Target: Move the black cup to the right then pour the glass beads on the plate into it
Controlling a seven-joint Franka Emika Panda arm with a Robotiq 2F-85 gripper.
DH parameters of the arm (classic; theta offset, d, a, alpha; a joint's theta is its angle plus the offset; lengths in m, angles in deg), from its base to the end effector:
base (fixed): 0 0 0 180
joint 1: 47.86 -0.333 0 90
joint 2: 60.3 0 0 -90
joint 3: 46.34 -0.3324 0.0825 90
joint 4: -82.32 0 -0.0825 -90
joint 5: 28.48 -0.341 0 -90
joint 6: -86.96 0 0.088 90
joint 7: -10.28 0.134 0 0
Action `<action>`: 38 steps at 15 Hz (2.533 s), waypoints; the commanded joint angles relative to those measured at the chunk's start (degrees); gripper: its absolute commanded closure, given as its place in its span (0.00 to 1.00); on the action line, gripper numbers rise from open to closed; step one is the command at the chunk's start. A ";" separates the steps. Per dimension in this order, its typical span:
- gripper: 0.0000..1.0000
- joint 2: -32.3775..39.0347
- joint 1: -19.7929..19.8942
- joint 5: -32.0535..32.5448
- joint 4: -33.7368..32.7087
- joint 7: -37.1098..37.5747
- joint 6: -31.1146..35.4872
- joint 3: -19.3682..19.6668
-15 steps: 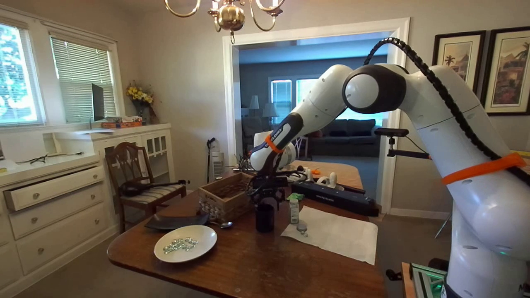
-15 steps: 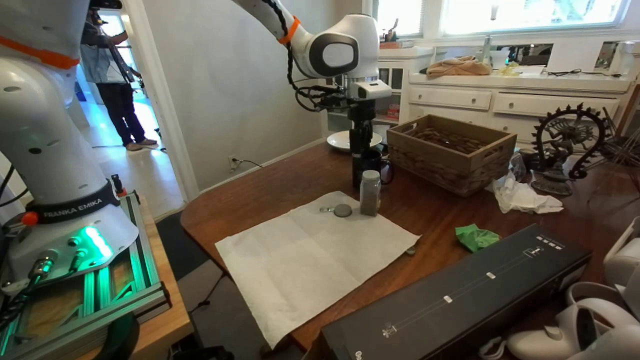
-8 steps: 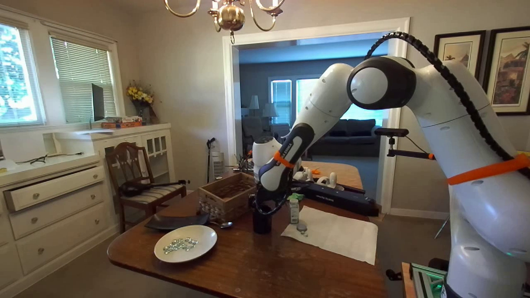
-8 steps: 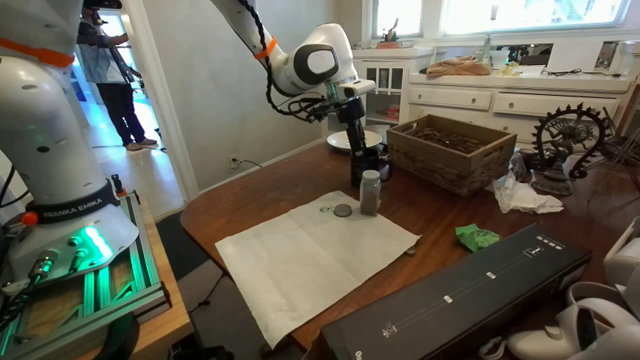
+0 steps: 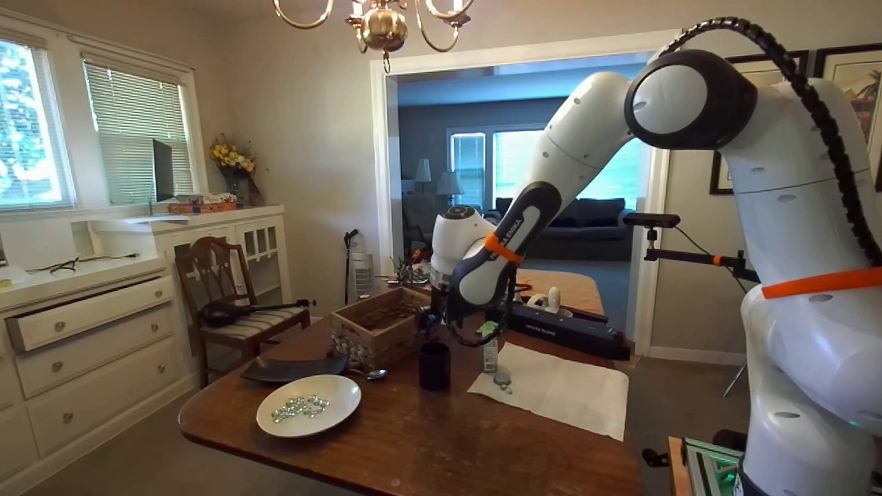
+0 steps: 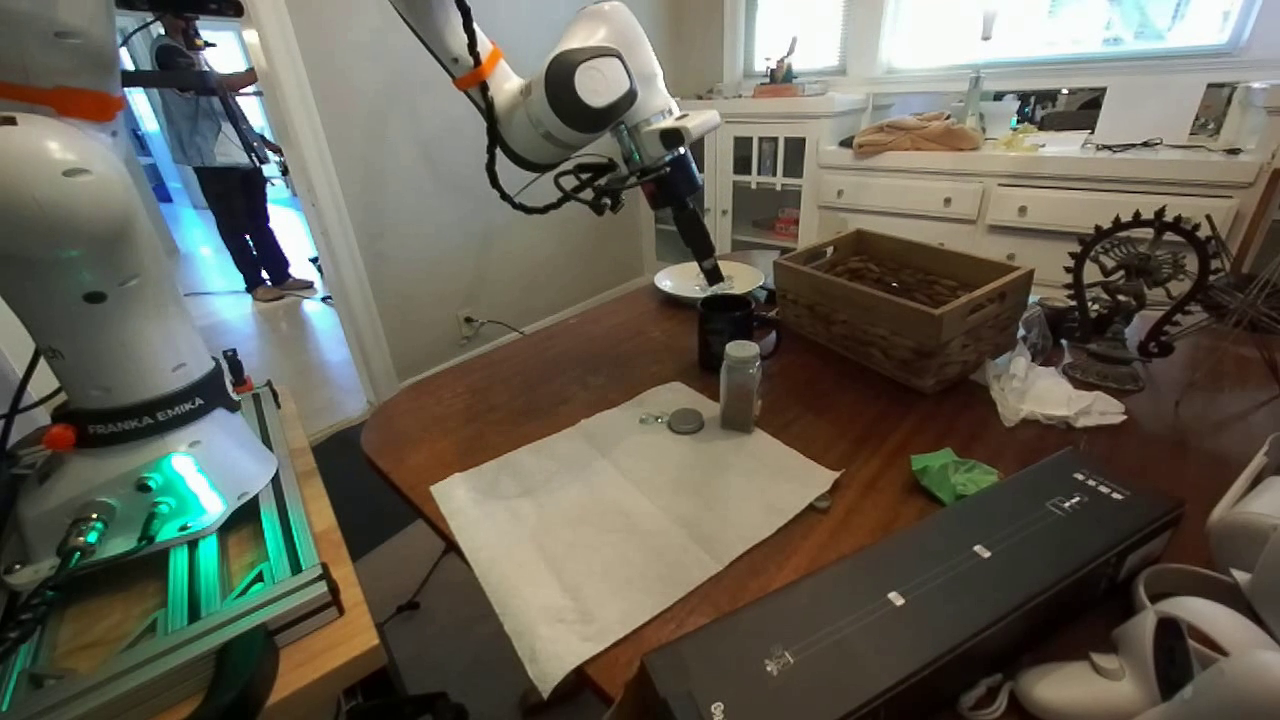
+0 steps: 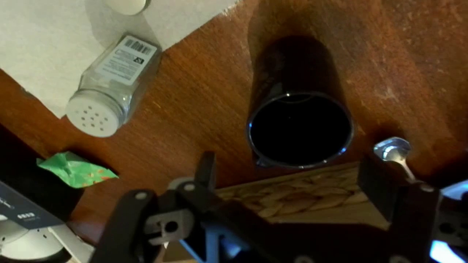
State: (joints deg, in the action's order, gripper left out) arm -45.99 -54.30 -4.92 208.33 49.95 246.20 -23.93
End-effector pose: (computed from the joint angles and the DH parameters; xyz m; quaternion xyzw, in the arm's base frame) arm 0.5513 -0.1367 0.3338 0.9345 -0.2799 0.1891 0.1124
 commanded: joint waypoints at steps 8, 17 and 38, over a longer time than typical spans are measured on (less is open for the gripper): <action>0.00 -1.75 6.92 -20.95 -1.46 -26.77 -6.66 -16.68; 0.00 4.16 12.17 -36.85 -9.42 -34.78 -9.08 -20.61; 0.00 16.07 16.39 -49.17 -16.01 -36.13 -5.81 -25.04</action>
State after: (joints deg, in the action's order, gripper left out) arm -30.53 -38.77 -53.24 192.40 15.40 239.06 -47.83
